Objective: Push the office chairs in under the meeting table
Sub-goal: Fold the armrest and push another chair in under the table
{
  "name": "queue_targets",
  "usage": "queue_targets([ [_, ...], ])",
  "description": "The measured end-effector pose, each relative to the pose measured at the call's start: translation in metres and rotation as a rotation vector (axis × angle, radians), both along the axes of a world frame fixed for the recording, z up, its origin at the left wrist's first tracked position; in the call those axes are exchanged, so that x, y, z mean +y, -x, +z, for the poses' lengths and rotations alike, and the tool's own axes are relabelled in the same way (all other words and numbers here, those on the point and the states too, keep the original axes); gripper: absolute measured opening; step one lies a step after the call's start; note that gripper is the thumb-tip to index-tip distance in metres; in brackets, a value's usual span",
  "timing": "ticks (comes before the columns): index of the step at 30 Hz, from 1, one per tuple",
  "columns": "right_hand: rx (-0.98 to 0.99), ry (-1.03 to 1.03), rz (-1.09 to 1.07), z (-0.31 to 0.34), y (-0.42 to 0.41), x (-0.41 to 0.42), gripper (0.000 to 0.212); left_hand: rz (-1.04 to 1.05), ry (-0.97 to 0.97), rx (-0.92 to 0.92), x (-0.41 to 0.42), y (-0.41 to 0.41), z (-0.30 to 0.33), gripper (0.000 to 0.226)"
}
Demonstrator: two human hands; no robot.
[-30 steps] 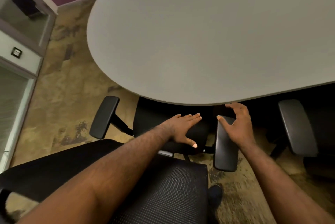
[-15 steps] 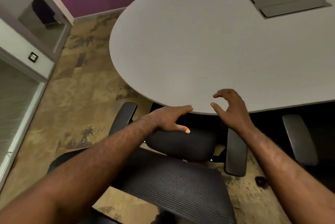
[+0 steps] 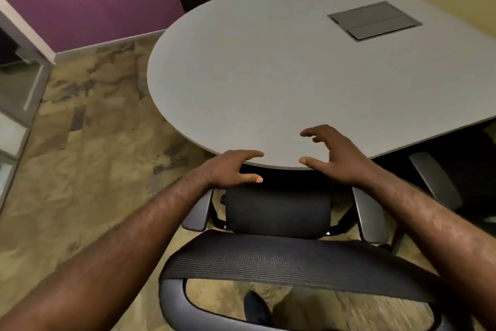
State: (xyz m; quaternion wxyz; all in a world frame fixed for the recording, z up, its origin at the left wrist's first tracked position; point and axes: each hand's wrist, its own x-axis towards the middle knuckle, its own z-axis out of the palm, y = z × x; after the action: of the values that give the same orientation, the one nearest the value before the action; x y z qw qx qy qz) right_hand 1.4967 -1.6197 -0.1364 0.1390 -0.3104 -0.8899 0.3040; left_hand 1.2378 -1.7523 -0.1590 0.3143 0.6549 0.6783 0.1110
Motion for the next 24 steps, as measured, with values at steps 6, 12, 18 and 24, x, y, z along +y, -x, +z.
queue_targets([
  [6, -0.057, -0.037, -0.015, 0.025, 0.008, -0.02, 0.056, 0.178, -0.082, -0.246, -0.027, 0.042, -0.004, 0.05],
  [12, -0.117, -0.071, 0.034, 0.041, 0.046, -0.039, 0.06, 0.29, -0.106, -0.32, -0.055, 0.071, -0.012, 0.034],
  [18, -0.216, -0.025, 0.049, 0.042, 0.104, -0.079, 0.068, 0.362, -0.116, -0.338, -0.082, 0.1, -0.025, 0.028],
  [24, -0.193, -0.043, -0.018, 0.034, 0.176, -0.102, 0.063, 0.407, -0.064, -0.418, -0.092, 0.15, -0.055, 0.03],
])
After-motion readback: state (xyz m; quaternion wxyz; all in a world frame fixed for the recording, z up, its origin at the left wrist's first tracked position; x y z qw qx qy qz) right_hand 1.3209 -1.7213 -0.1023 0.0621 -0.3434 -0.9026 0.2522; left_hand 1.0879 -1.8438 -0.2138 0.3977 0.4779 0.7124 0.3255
